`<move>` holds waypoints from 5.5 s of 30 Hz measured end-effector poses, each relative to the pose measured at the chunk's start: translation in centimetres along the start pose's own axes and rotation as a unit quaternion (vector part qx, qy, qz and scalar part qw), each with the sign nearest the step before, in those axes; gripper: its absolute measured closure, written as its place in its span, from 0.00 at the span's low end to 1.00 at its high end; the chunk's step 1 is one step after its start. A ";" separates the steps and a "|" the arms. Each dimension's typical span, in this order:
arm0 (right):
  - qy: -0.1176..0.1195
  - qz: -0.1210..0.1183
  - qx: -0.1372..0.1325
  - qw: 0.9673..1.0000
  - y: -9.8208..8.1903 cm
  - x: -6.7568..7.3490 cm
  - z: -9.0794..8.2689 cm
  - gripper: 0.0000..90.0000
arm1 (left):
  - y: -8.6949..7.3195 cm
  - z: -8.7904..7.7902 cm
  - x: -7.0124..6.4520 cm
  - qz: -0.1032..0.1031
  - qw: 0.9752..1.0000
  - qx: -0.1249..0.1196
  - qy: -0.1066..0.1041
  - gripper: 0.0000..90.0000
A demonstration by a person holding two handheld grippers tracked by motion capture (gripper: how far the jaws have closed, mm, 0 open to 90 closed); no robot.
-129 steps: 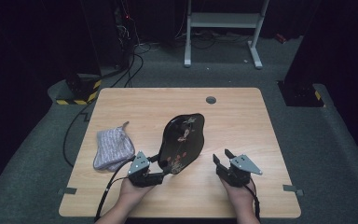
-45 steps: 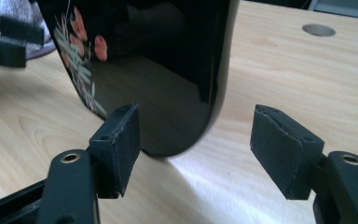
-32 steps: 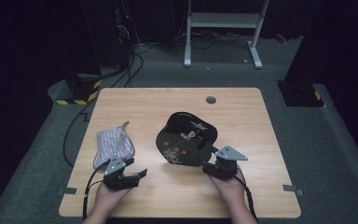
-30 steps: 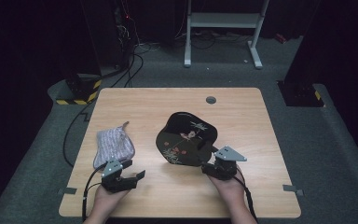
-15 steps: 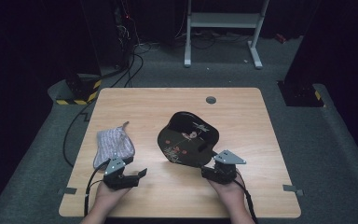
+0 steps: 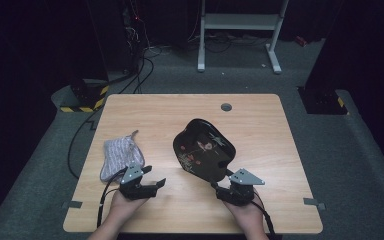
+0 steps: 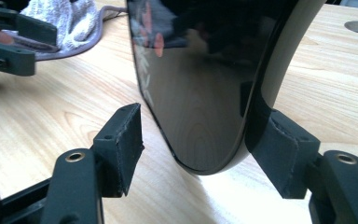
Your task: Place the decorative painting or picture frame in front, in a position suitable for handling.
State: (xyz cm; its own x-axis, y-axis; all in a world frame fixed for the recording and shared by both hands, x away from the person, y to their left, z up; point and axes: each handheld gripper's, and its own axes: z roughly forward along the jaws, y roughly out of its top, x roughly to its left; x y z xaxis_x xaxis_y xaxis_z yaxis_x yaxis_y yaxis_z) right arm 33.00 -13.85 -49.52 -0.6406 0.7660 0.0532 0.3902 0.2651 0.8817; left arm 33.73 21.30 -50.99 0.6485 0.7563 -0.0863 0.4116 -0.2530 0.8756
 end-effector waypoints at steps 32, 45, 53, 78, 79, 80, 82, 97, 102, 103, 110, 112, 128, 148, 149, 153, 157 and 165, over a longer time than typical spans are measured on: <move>0.005 -0.006 -0.075 0.997 3.4 -0.9 0.6 0.50 | -2.0 -3.8 0.9 -0.011 0.999 0.007 0.049 0.27; 0.045 -0.008 -0.099 0.994 4.9 -0.7 1.2 0.87 | -3.0 -5.6 1.4 -0.024 0.997 0.006 0.072 0.27; 0.054 0.016 -0.101 0.993 4.9 -0.1 0.9 0.90 | -2.8 -5.3 1.3 -0.019 0.998 0.005 0.067 0.27; -0.034 0.040 -0.138 0.989 3.8 0.1 -1.0 0.90 | -1.5 -3.2 0.9 -0.002 0.999 0.004 0.044 0.27; -0.036 0.040 -0.138 0.989 3.8 0.1 -0.9 0.90 | -1.5 -3.2 0.8 -0.002 0.999 0.004 0.044 0.27; -0.038 0.039 -0.139 0.989 3.8 0.1 -0.8 0.90 | -1.5 -3.2 0.8 -0.001 0.999 0.004 0.044 0.27; -0.039 0.040 -0.141 0.988 3.7 0.1 -0.7 0.90 | -1.5 -3.2 0.8 -0.001 0.999 0.004 0.045 0.27; -0.038 0.082 -0.149 0.985 3.0 0.2 -0.5 0.89 | -1.3 -2.9 0.8 0.005 0.999 0.006 0.045 0.27; -0.036 0.073 -0.142 0.987 2.8 0.1 -0.6 0.82 | -1.1 -2.7 0.7 0.009 0.999 0.007 0.044 0.27; -0.036 0.070 -0.138 0.987 2.8 0.1 -0.5 0.79 | -1.1 -2.6 0.7 0.009 0.999 0.007 0.044 0.28; -0.023 0.048 -0.110 0.993 2.5 0.1 -0.9 0.58 | -0.8 -2.2 0.7 0.016 0.999 0.000 0.039 0.29; -0.024 0.041 -0.104 0.993 2.5 0.0 -1.2 0.54 | -0.7 -2.1 0.8 0.018 0.999 -0.001 0.039 0.29; -0.030 0.012 -0.074 0.997 0.3 -0.1 -2.8 0.37 | 1.0 -3.0 2.3 0.015 0.999 -0.003 0.052 0.29; -0.014 0.011 -0.057 0.998 -0.4 -0.4 -2.3 0.38 | 1.9 -5.9 10.8 -0.059 0.984 0.071 0.149 0.12; -0.012 0.013 -0.057 0.998 -0.5 -0.4 -2.3 0.38 | 2.0 -5.6 11.2 -0.063 0.984 0.077 0.151 0.10; -0.009 0.017 -0.058 0.998 -0.5 -0.6 -2.4 0.39 | 2.0 -4.5 12.7 -0.080 0.979 0.100 0.157 0.00; -0.009 0.017 -0.060 0.998 -0.5 -0.6 -2.5 0.40 | 1.4 -3.3 13.9 -0.100 0.975 0.132 0.148 0.00; -0.007 0.016 -0.054 0.998 -0.6 -0.4 -2.1 0.40 | 0.1 -1.0 14.1 -0.092 0.965 0.198 0.143 0.00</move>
State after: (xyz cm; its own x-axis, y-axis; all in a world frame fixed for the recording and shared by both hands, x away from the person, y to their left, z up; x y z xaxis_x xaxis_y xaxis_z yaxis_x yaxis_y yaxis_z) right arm 31.65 -15.60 -49.08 -0.6196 0.7812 0.0768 0.3370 0.1764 0.9248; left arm 42.32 32.52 -51.63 0.3613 0.9316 -0.0392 0.7527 -0.2665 0.6020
